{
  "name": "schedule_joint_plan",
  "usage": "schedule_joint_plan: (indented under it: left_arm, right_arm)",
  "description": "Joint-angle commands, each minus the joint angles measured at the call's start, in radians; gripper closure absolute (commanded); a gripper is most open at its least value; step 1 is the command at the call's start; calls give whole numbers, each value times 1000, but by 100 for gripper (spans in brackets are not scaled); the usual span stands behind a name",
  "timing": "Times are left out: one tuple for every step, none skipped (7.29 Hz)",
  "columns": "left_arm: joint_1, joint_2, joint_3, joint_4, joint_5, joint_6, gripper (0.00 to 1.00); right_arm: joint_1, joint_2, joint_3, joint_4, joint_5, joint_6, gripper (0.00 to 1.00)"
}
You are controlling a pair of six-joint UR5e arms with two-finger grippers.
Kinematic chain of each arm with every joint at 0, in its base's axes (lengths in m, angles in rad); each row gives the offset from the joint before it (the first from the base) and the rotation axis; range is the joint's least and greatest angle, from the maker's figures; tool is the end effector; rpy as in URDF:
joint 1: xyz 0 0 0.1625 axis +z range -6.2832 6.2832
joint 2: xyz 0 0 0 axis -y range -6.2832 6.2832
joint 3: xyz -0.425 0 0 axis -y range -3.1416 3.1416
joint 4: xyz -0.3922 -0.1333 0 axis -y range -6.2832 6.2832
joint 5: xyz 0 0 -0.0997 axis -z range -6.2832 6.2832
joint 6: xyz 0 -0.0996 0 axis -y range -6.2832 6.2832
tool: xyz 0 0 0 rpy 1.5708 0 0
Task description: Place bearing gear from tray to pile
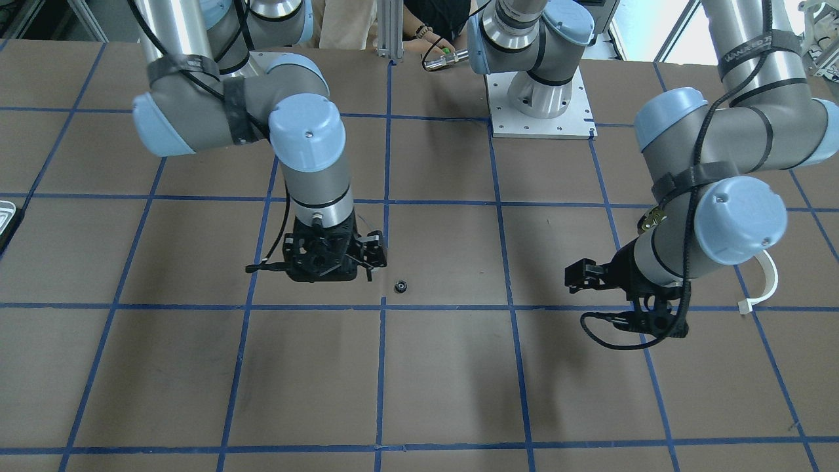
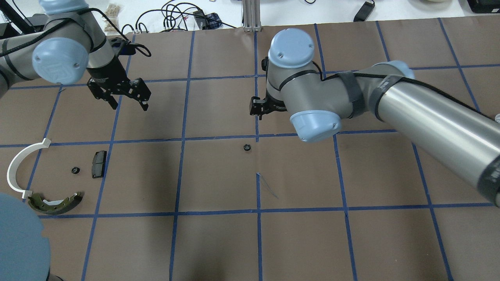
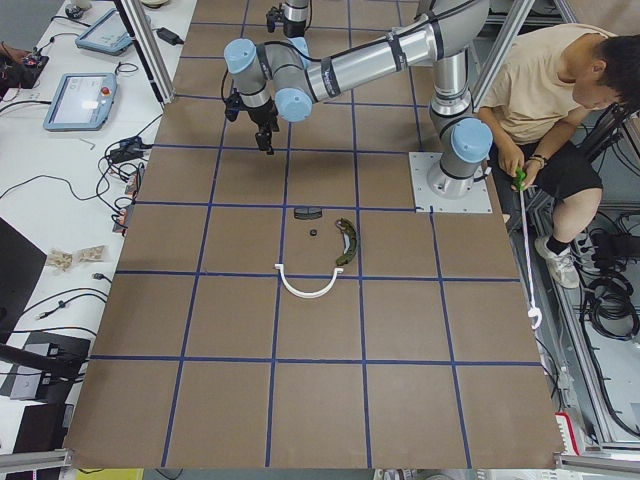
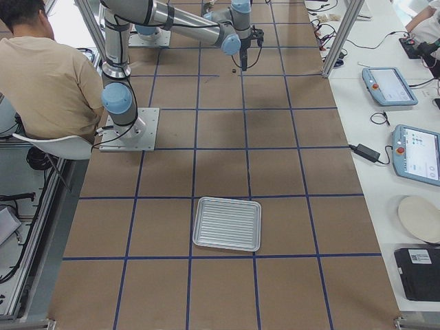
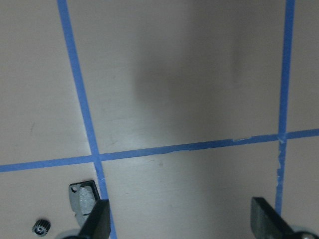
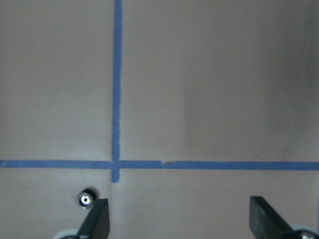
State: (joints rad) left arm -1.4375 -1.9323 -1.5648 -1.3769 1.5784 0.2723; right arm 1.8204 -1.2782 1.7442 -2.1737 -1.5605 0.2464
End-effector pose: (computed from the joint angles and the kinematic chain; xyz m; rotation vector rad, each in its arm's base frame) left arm -0.0516 -0.6127 0.3092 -0.2167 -3.0990 -0.2488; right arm 0.2748 -0.5340 0.3082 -0.0060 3.0915 -0.2016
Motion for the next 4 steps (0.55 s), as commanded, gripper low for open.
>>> schedule_joint_plan:
  left_arm:
    - [-99, -25, -3, 54, -27, -89, 0]
    - [-159, -28, -6, 64, -28, -179, 0]
    - [-234, -43, -8, 106, -26, -211, 0]
    - [-298, -63, -12, 154, -26, -253, 0]
  right_arm:
    - [-104, -164, -26, 250, -3, -68, 0]
    - [-140, -212, -96, 356, -3, -114, 0]
    - [-180, -216, -212, 555, -1, -154, 0]
    - [-206, -222, -259, 622, 3, -230, 0]
